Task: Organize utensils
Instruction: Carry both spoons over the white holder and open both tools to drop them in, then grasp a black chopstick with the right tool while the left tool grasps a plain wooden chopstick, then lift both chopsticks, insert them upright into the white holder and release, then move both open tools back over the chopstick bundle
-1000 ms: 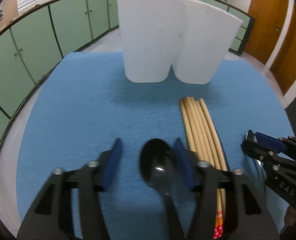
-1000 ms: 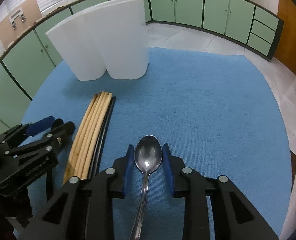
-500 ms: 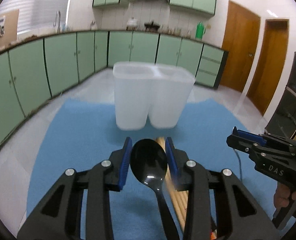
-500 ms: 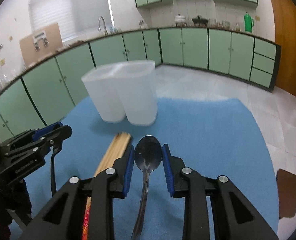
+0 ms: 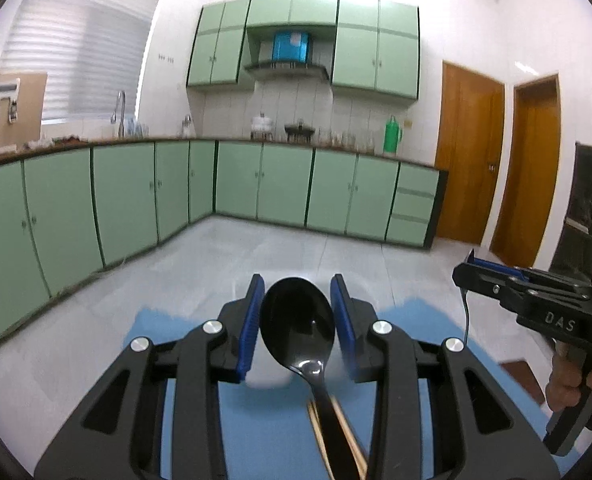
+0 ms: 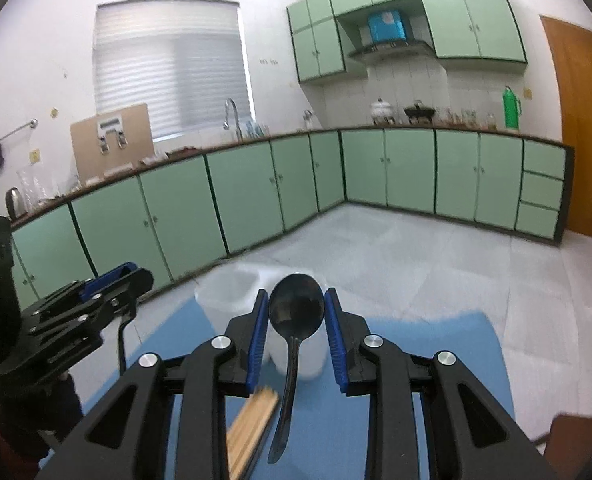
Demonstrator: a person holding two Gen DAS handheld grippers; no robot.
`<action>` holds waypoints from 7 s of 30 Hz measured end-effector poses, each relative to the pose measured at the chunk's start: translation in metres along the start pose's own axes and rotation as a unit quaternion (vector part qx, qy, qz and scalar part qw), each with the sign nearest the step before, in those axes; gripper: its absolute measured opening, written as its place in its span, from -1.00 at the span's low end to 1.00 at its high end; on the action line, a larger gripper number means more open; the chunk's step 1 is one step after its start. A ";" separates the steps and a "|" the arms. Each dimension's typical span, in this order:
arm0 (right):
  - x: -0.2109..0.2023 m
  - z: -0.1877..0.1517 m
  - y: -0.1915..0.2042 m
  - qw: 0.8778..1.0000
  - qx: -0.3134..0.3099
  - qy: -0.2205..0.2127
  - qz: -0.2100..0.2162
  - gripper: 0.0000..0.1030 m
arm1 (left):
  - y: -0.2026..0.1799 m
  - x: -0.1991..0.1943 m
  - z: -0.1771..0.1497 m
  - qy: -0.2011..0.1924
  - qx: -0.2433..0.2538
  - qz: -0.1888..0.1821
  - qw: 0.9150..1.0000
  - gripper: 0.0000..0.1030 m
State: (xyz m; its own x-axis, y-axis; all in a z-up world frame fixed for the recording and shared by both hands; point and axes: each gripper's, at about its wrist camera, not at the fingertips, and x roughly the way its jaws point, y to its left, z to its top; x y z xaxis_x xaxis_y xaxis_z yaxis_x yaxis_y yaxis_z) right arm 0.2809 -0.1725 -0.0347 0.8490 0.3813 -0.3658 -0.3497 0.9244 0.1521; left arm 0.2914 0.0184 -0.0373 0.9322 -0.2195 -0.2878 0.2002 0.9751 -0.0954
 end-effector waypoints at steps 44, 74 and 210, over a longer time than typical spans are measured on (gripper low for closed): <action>0.027 -0.077 -0.018 0.990 0.092 0.106 -0.033 -0.06 | 0.001 0.023 -0.054 0.118 -0.023 0.047 0.992 0.20; -0.054 -0.207 0.048 0.970 0.035 0.235 -0.058 -0.10 | -0.008 -0.065 -0.167 0.260 0.008 0.058 0.964 0.37; -0.054 -0.059 0.012 0.995 0.025 0.068 -0.065 0.33 | 0.002 -0.053 -0.047 0.114 0.010 0.050 0.992 0.07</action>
State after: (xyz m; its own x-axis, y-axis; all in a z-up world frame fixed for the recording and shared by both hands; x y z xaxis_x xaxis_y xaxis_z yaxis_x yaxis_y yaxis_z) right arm 0.2077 -0.1818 -0.0670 0.8236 0.2576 -0.5053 -0.2167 0.9662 0.1395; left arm 0.2281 0.0309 -0.0672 0.8553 -0.1200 -0.5040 0.1175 0.9924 -0.0369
